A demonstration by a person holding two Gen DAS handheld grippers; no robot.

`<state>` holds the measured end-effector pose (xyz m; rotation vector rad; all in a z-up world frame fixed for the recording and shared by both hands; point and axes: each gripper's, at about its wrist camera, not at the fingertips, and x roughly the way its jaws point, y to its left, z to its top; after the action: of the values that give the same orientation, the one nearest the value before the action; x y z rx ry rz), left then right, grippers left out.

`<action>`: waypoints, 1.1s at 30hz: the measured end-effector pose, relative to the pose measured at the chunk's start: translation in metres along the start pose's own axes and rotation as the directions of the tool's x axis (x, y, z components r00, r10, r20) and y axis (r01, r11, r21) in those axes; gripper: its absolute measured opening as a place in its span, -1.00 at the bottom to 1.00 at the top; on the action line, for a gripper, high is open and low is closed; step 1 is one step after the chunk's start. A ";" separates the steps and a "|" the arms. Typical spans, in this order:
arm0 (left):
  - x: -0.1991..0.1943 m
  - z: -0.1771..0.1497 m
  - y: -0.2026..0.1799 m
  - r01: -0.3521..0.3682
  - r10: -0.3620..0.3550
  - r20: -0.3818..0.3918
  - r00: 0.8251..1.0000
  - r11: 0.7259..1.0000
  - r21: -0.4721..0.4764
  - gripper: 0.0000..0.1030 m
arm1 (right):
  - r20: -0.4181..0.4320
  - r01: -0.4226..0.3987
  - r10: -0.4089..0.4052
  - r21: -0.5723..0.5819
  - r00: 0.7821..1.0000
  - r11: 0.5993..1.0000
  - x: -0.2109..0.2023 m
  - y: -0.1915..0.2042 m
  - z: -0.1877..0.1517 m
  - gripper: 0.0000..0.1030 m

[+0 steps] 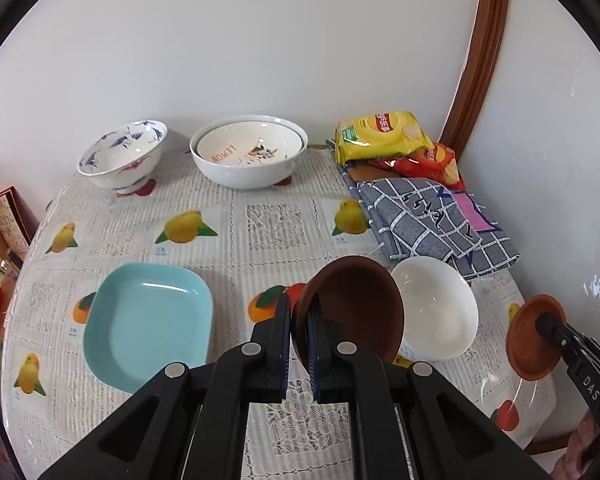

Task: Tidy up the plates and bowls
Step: 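Lower the saucer into the white bowl and open the right gripper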

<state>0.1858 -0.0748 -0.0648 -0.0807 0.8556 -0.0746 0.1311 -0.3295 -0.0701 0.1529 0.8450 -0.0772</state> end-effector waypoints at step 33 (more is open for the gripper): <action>0.079 0.016 0.020 -0.015 0.016 -0.073 0.997 1.000 0.014 -0.85 | -0.211 0.036 -0.066 -0.144 0.975 0.989 0.138 0.059 0.015 -0.82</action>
<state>0.2505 -0.0621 -0.1157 -0.0592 0.9285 -0.0685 0.2409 -0.2750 -0.1573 0.0078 1.0681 -0.0498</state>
